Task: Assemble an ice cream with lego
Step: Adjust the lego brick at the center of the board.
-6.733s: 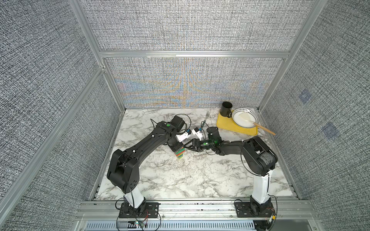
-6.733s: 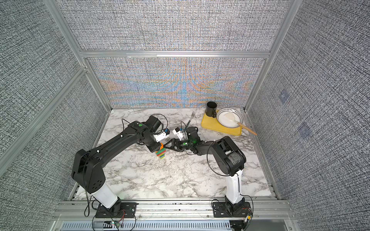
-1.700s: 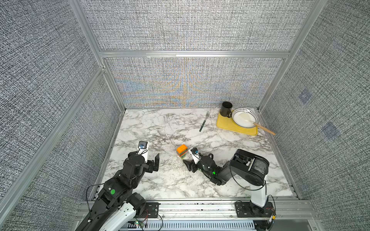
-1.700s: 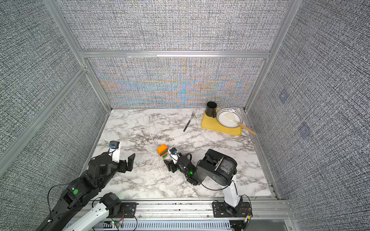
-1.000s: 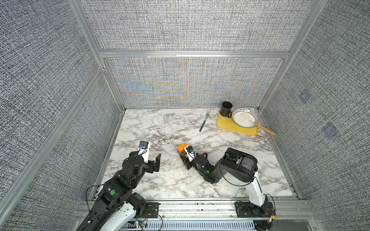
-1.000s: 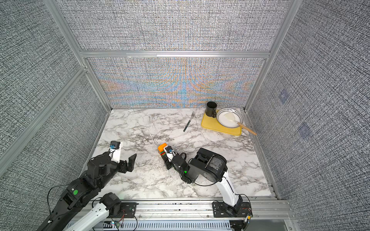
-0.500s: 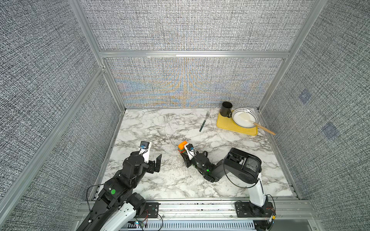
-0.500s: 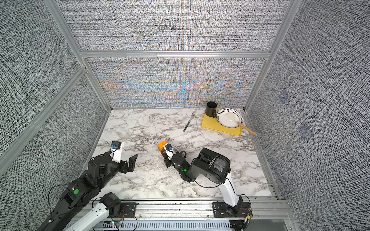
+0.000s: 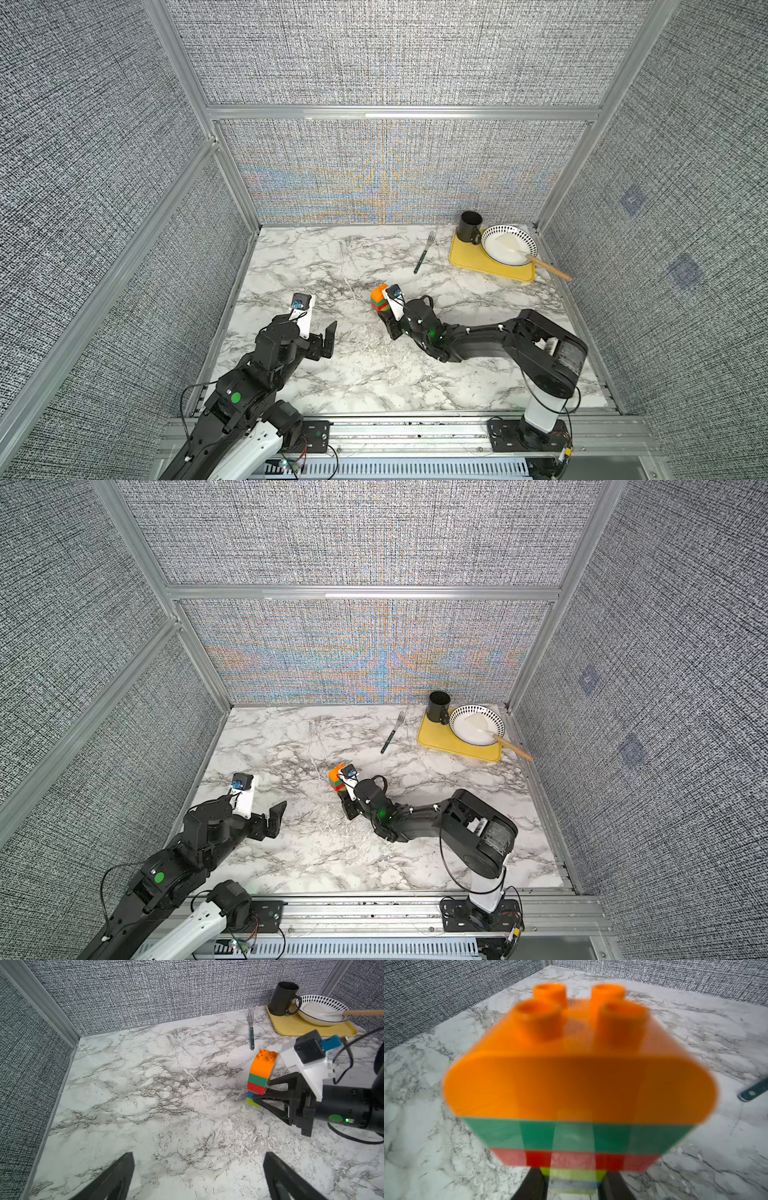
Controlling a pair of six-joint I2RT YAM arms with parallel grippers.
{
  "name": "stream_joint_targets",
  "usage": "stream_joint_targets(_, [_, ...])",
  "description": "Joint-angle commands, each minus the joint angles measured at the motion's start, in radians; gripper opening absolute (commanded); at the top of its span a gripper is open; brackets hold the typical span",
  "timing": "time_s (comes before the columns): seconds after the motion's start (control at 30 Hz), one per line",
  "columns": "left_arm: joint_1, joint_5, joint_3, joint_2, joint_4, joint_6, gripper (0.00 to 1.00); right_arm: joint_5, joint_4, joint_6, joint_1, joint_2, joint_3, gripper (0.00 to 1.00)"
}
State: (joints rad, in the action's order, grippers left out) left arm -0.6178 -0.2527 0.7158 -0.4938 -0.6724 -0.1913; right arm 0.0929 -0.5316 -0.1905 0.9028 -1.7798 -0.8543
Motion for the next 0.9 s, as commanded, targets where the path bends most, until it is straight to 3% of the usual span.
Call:
stream_joint_targets(0.0, [0.003,0.018,0.0,-0.002,0.031,0.002,1.0,-0.091,0.351,-0.055,-0.01,0.035,-0.063,0.21])
stream_joint_targets(0.43, [0.003,0.045,0.002,0.015,0.03,-0.002,1.0,-0.277,1.047,-0.143,-0.095,0.103,-0.251,0.21])
stream_joint_targets(0.87, [0.003,0.078,0.001,0.031,0.035,-0.003,1.0,-0.273,1.229,-0.082,-0.148,0.019,-0.29,0.22])
